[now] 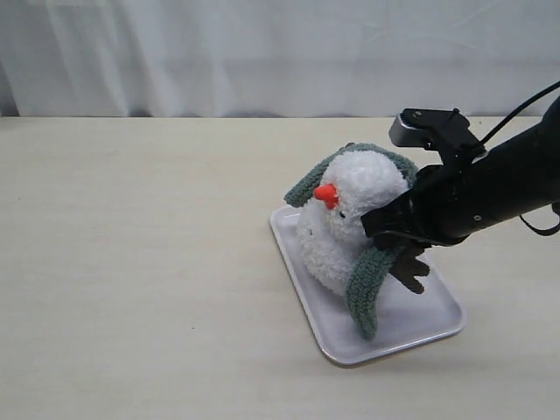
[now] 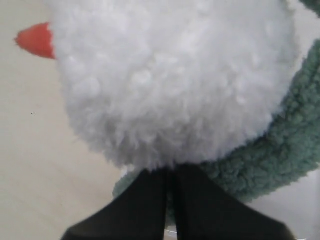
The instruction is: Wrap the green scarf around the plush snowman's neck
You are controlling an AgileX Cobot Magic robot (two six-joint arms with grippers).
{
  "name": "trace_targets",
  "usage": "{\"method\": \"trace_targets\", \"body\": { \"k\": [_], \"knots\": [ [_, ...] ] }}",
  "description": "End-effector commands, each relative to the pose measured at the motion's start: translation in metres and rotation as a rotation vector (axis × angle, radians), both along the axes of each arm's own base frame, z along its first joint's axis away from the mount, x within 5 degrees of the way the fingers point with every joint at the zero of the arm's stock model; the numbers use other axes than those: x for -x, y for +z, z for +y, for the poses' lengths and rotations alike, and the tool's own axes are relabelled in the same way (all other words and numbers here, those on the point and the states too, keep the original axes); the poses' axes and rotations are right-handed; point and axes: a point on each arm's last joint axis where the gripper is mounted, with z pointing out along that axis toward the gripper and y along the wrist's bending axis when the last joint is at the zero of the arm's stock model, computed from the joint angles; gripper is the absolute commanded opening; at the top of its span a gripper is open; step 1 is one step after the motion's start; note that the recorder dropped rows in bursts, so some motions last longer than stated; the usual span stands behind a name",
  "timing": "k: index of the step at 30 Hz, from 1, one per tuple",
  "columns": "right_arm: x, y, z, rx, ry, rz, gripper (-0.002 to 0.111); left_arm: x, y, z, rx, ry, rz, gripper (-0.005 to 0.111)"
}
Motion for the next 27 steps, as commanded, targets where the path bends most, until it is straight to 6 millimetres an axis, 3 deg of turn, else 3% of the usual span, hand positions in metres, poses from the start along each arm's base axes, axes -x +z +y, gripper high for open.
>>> {"method": "trace_targets", "body": {
  "k": [1, 8, 14, 18, 21, 24, 27],
  "knots": [
    [-0.001, -0.003, 0.000, 0.003, -0.002, -0.002, 0.004, 0.000, 0.000, 0.000, -0.001, 0.001, -0.012, 0.000],
    [0.004, 0.026, 0.006, -0.024, 0.109, 0.021, 0.006, 0.000, 0.000, 0.000, -0.001, 0.001, -0.012, 0.000],
    [0.024, 0.054, 0.018, -0.052, 0.217, 0.034, 0.027, 0.000, 0.000, 0.000, -0.001, 0.001, -0.012, 0.000],
    [0.045, 0.065, 0.048, 0.006, 0.361, -0.081, 0.028, 0.000, 0.000, 0.000, -0.001, 0.001, -0.012, 0.000],
    [0.048, 0.067, 0.071, 0.149, 0.335, -0.252, 0.028, 0.000, 0.000, 0.000, -0.001, 0.001, -0.012, 0.000],
    [0.040, 0.071, 0.097, 0.364, 0.402, -0.391, 0.029, 0.000, 0.000, 0.000, -0.001, 0.001, -0.012, 0.000],
    [0.016, 0.083, 0.129, 0.469, 0.374, -0.445, 0.034, 0.000, 0.000, 0.000, -0.001, 0.001, -0.012, 0.000]
  ]
}}
